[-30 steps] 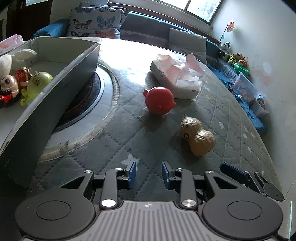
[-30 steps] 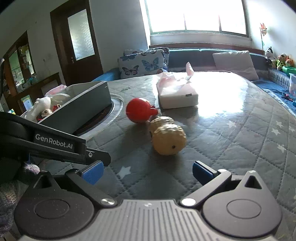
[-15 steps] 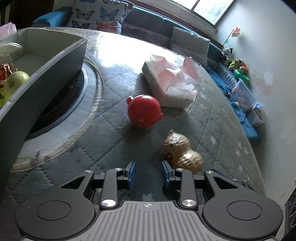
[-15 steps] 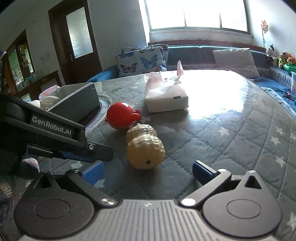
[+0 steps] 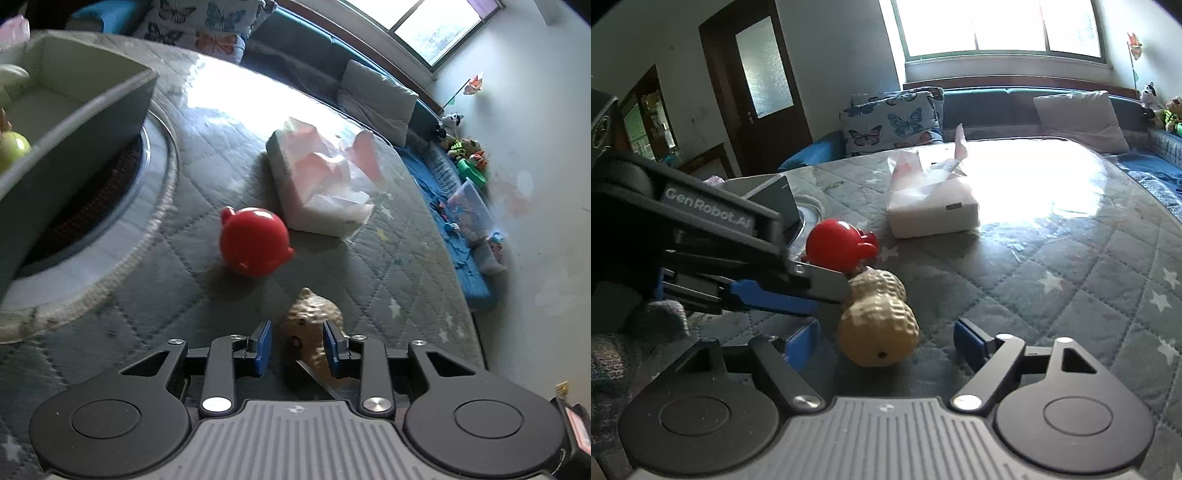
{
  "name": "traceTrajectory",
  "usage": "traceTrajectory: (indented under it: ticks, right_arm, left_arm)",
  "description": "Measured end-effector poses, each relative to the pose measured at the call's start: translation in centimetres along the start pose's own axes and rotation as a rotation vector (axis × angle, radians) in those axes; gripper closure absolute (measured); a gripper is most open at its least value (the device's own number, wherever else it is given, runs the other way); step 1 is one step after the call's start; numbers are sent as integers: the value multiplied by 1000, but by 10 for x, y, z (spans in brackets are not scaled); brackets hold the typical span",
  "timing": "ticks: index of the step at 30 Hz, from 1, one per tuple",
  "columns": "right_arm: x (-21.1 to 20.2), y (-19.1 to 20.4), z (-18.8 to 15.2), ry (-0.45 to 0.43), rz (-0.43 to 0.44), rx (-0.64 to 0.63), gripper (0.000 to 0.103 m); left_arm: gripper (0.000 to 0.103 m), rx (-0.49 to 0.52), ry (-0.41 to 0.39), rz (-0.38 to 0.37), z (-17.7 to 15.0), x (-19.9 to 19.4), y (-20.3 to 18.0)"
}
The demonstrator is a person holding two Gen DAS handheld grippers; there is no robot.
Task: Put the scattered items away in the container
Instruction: 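Close the left gripper on the tan peanut toy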
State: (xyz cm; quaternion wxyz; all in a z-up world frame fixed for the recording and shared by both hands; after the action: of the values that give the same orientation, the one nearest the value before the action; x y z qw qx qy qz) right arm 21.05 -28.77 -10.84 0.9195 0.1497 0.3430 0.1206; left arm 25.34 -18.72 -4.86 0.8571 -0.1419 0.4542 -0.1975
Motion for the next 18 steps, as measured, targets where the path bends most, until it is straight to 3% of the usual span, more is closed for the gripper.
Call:
traceTrajectory:
  ticks: [10,18]
  right_arm:
    - [2,0,3,12,36,1,57]
    - [1,1,0,10,36,2,58]
  left_arm:
    - [68,-48,18,-27,2,13,-4]
    - [67,-66,20,-36,0,15,-4]
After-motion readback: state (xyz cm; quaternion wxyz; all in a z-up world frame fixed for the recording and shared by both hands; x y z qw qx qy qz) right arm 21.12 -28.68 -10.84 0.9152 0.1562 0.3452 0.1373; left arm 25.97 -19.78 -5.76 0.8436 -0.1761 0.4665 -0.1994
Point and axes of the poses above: each gripper's, at about its wrist camera, not at the fingertips, and x roughly the way its jaws point, y to its left, z to its top, the point moved 9 cm from there along x, roughly the way its jaws point, and after that the axes turned 11 degrees about x, right-handed, at the moved point
